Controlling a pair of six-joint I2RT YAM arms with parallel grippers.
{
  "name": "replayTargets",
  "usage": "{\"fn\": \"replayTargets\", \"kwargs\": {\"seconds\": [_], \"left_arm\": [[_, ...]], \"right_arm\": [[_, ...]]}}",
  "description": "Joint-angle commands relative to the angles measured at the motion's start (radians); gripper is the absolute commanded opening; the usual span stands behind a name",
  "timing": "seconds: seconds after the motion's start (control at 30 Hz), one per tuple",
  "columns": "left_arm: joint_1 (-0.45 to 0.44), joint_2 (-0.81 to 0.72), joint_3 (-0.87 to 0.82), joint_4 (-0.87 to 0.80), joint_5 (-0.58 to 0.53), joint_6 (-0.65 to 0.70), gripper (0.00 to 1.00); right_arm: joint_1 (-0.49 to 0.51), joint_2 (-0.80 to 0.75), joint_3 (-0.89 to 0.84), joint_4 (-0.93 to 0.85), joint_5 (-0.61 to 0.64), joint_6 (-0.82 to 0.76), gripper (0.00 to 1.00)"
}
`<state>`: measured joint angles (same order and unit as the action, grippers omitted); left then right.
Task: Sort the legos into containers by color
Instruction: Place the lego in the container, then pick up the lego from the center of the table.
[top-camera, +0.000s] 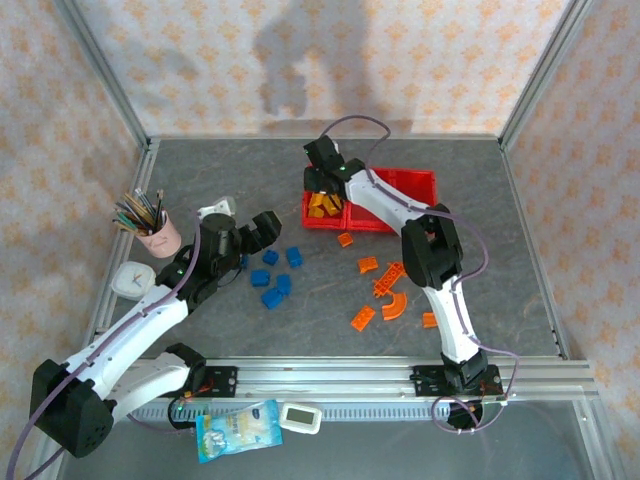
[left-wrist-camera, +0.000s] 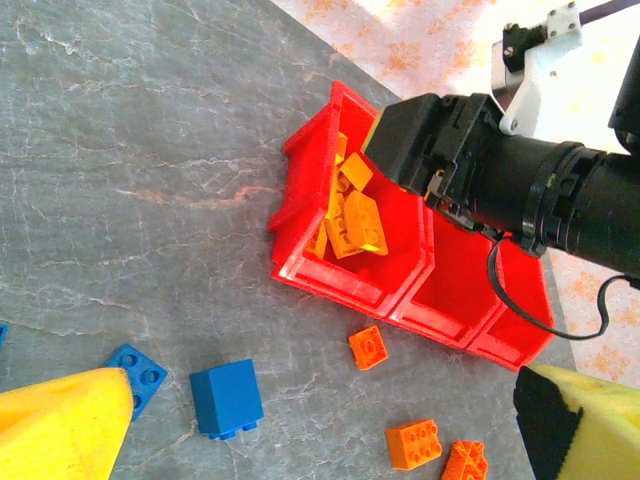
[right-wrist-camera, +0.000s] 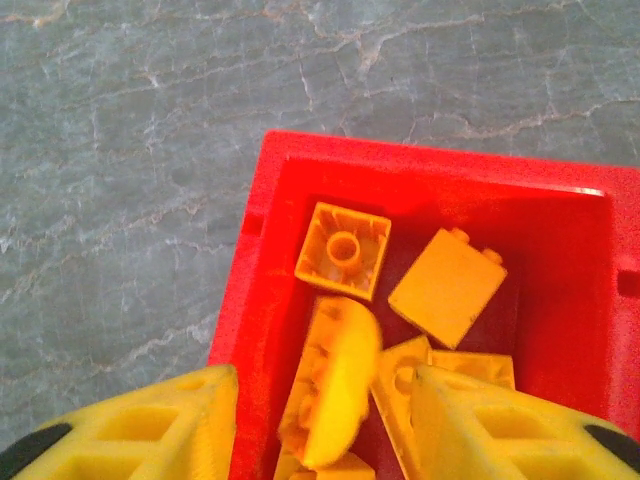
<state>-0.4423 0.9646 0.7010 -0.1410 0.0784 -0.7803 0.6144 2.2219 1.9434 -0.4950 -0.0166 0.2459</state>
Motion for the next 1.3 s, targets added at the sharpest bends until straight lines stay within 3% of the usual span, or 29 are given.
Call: {"fn": "replayTargets", "kwargs": {"seconds": [0.0,0.3,0.63,0.9,1.27], "left_arm": [[0.007,0.002,0.041,0.0,0.014,0.03,0.99],[-0.003,0.013,0.031,-0.008,0.077,0.039,0.99],[-0.084,0.022,-0.052,0.07,0.052,-0.032,0.99],[-0.139,0.036,-0.092,0.083,0.016,-0.068,0.99],[-0.142,0.015,-0.12,0.085,-0.062,-0.085,0.99]], "right_arm": [[0.001,-0.171,-0.099,0.009,-0.023,0.005,0.51],[0.005,-0.454,-0.481,0.065,-0.042,0.056,0.59],[0.044,-0.646,-0.826,0.136,-0.013,0.063,0.66],[0.093,-0.611,-0.945,0.201,0.018,0.004,0.73],[0.094,-0.414,-0.848,0.254,0.121,-0.073,0.71]]}}
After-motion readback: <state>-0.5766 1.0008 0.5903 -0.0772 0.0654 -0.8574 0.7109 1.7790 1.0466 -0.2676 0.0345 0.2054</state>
